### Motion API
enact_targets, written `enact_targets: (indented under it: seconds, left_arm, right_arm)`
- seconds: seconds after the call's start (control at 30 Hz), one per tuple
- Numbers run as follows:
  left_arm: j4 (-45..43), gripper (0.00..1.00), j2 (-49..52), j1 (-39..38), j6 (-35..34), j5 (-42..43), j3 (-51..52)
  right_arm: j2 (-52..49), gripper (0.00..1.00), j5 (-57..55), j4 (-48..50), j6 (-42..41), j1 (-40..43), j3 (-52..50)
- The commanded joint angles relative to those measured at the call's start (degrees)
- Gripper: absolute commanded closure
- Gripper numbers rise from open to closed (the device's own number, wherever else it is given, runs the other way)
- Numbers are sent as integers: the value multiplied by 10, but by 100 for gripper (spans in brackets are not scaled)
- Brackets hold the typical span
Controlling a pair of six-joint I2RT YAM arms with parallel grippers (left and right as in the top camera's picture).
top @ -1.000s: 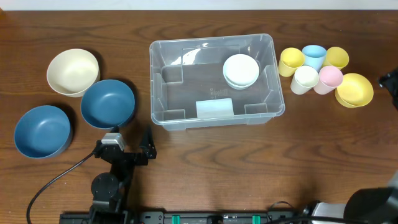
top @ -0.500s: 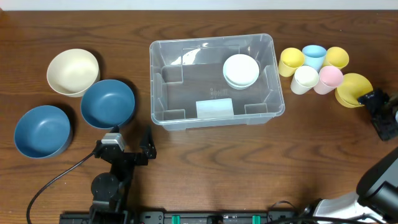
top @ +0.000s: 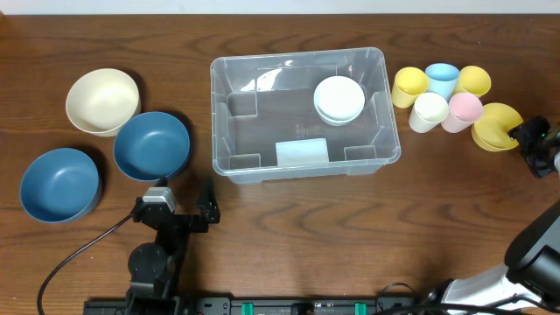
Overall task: Pack container
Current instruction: 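Release the white bowl and move the right gripper to the yellow bowl, then grasp the yellow bowl rim with the right gripper and lift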
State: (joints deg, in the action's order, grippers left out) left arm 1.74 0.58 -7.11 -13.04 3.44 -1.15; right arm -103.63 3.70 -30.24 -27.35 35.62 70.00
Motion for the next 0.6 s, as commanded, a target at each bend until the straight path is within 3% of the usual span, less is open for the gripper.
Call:
enact_targets:
  seconds: [0.0, 0.17, 0.37, 0.4, 0.57]
  left_arm:
    - [21, 2, -3, 3, 12, -2, 9]
    - [21, 2, -3, 3, 12, -2, 9]
    - [21, 2, -3, 3, 12, -2, 9]
    - [21, 2, -3, 3, 12, -2, 9]
    - [21, 2, -3, 3, 12, -2, 9]
  right_arm:
    - [-34, 28, 2, 9, 8, 0, 0]
    - [-81, 43, 2, 30, 8, 0, 0]
    - [-111, 95, 2, 32, 9, 0, 0]
    - [-111, 99, 2, 32, 9, 0, 0]
    - [-110, 99, 2, 12, 9, 0, 3]
